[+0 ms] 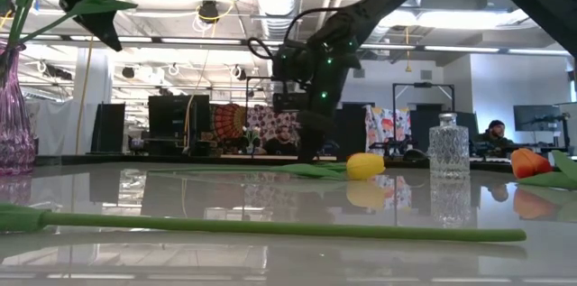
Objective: Sort flowers into vase by color
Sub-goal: Put the top orange tulip into the transparent vase
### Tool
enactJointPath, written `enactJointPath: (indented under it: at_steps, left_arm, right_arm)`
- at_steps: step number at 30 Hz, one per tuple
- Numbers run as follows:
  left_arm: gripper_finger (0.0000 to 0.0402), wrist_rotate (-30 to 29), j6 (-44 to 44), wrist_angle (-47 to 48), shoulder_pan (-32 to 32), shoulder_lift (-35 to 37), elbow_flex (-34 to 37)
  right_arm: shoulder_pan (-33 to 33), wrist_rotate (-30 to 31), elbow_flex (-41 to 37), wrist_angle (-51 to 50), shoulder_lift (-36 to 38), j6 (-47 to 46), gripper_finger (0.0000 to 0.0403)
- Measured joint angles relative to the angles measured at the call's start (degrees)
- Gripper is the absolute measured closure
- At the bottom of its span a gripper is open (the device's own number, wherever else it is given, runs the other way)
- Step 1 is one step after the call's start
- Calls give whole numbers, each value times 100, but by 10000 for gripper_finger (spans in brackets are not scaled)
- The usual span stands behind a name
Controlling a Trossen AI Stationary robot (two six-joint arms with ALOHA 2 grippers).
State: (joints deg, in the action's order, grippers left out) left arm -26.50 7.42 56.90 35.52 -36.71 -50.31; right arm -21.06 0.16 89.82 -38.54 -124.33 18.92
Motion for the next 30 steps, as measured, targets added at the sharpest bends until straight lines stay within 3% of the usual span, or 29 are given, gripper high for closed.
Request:
enactJointPath:
  at_steps: [4,11,17,20,26,30]
  left_arm:
    - [276,74,-17,18,-1,7,103]
    - [276,20,-71,30,-1,285,465]
    - [276,-141,-216,35,-1,554,627]
    - [276,-112,-225,56,-1,625,645]
    - [276,-75,-270,-6,-1,691,645]
    - [276,-83,20,-457,-1,686,647]
  right_arm:
    - [9,49,2,-277,11,30,386]
    - [207,-85,-66,-1011,396,-126,386]
    - [621,46,-37,-909,1242,22,387]
    - [914,731,-47,-883,1622,311,387]
    - [1570,2943,-33,-1563,2533,861,387]
    - [1762,3718,-35,-2521,3102,795,387]
